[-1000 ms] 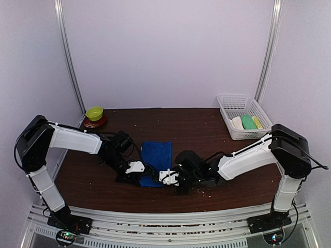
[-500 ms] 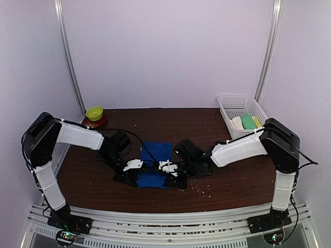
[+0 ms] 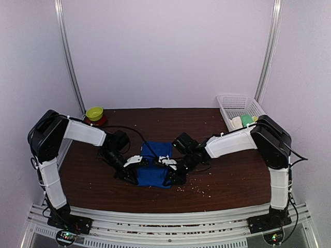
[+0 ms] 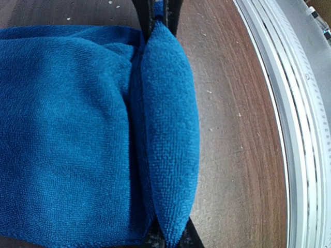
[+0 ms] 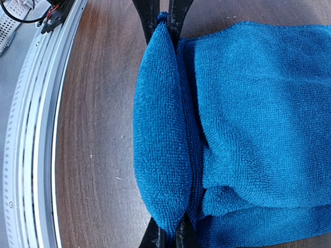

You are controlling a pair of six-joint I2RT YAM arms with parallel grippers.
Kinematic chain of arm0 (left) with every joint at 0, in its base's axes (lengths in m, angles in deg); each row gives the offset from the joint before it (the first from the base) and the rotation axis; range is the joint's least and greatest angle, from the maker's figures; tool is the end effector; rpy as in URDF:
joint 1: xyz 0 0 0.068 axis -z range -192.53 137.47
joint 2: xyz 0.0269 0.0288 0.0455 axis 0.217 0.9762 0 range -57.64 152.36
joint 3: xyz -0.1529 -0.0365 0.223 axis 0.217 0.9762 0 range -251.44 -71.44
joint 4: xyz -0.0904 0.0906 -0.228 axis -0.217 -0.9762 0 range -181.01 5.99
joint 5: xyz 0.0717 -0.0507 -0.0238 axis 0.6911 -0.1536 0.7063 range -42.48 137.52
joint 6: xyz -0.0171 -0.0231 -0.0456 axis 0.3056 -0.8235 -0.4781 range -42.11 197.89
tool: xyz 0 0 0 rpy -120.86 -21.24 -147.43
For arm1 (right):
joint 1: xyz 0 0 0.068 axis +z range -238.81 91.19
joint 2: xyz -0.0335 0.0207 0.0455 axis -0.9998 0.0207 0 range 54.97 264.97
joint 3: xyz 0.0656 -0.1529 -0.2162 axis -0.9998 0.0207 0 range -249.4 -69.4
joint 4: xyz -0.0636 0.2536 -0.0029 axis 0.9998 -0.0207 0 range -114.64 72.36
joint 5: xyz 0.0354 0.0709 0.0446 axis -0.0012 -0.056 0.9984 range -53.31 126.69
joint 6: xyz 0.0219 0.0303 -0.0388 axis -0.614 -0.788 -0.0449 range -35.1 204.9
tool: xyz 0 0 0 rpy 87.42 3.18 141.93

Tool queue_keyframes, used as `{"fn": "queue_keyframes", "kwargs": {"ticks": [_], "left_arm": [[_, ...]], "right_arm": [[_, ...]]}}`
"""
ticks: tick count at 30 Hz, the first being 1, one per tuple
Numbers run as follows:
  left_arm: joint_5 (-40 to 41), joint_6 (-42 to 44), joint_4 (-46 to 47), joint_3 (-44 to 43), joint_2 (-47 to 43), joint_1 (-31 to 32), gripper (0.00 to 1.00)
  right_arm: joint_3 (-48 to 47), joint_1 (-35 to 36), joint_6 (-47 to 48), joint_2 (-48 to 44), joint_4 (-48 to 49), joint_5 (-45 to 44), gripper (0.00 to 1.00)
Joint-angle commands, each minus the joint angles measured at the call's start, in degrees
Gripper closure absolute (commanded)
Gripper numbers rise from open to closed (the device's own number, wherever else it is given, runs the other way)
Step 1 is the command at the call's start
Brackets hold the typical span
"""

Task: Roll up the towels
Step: Roll the towel at the center of the board.

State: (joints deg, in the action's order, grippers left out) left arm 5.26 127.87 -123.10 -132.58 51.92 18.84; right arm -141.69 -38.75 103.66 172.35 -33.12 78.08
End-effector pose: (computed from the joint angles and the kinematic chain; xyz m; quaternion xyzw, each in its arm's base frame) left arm 0.2610 -0.1871 0.1185 0.6138 0.7021 -0.3523 0.0783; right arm 0.2428 0.3268 0.1291 -0.5854 0.6957 0.3932 0.1366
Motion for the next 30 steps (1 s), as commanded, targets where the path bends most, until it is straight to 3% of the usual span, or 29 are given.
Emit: {"fn": "queue_keyframes", "kwargs": {"ticks": [1,7,12,18,30], "left_arm": [[1.3,-1.86,0.2,-1.34,2.87,-1.42,0.93],[4.45,-4.43,4.56,0.35,2.5,-1.84,0.87],[4.4,-4.9,6.14,1.48,0.78,-2.9,0.7],[4.46,-5.51,9.4,3.21,-4.08,-4.75,0.57],[12.04,-1.84,25.71,18.55,-20.51,-4.66,0.49]], "right_arm": [[-2.02,-1.29,-1.4,5.54,-8.68,-0.33,0.98],[-6.36,-3.25,-2.45,9.78,-13.7,2.96,0.98],[-7.95,-4.12,-2.22,11.99,-16.62,5.45,0.98],[-8.92,-4.61,-2.22,13.19,-18.57,8.24,0.98],[-11.15,-5.37,-3.4,14.14,-21.03,10.34,0.98]]}}
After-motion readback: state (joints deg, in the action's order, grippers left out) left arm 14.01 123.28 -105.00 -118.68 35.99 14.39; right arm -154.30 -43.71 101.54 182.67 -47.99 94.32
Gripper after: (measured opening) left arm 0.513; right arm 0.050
